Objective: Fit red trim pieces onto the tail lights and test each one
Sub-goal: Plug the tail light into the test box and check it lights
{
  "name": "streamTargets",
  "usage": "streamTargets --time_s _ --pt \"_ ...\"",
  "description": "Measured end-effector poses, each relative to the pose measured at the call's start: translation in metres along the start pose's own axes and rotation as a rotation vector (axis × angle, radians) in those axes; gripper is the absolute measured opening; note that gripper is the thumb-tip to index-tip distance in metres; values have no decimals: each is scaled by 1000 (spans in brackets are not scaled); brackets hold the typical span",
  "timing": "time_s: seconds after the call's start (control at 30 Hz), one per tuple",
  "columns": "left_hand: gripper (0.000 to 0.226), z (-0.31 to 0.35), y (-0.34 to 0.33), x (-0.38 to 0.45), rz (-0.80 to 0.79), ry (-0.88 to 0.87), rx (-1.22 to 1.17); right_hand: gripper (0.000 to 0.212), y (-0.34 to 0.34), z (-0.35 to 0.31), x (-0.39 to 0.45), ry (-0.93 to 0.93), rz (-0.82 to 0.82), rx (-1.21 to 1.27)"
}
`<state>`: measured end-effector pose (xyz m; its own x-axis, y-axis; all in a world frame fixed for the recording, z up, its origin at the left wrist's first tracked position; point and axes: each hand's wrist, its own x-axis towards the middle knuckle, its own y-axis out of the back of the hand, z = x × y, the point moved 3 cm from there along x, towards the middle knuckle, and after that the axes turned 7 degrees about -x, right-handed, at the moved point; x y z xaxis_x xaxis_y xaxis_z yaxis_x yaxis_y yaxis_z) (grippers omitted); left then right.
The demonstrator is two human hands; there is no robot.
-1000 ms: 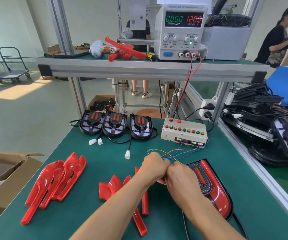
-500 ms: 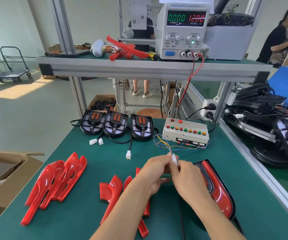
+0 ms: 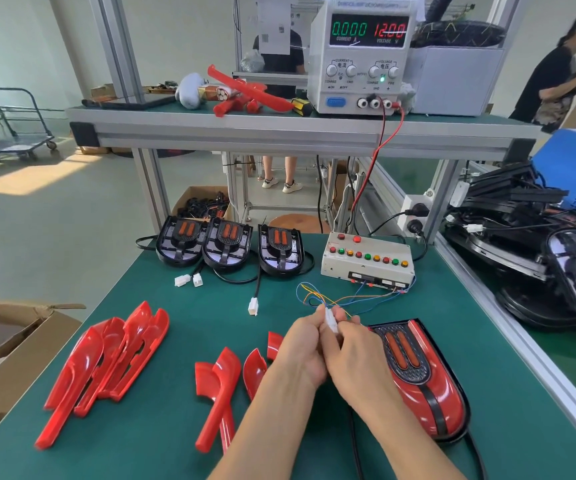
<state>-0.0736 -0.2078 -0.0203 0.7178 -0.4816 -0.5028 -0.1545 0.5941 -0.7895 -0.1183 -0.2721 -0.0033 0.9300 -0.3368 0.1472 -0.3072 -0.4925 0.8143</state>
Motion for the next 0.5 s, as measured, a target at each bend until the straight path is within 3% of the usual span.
streamTargets --time_s 0.2,0.5 --pt "23 4 3 -4 -69 -1 60 33 -2 0 2 -29 -34 -26" --pt "16 -3 8 -4 -65 -20 -87 42 -8 -8 0 -78 -94 -132"
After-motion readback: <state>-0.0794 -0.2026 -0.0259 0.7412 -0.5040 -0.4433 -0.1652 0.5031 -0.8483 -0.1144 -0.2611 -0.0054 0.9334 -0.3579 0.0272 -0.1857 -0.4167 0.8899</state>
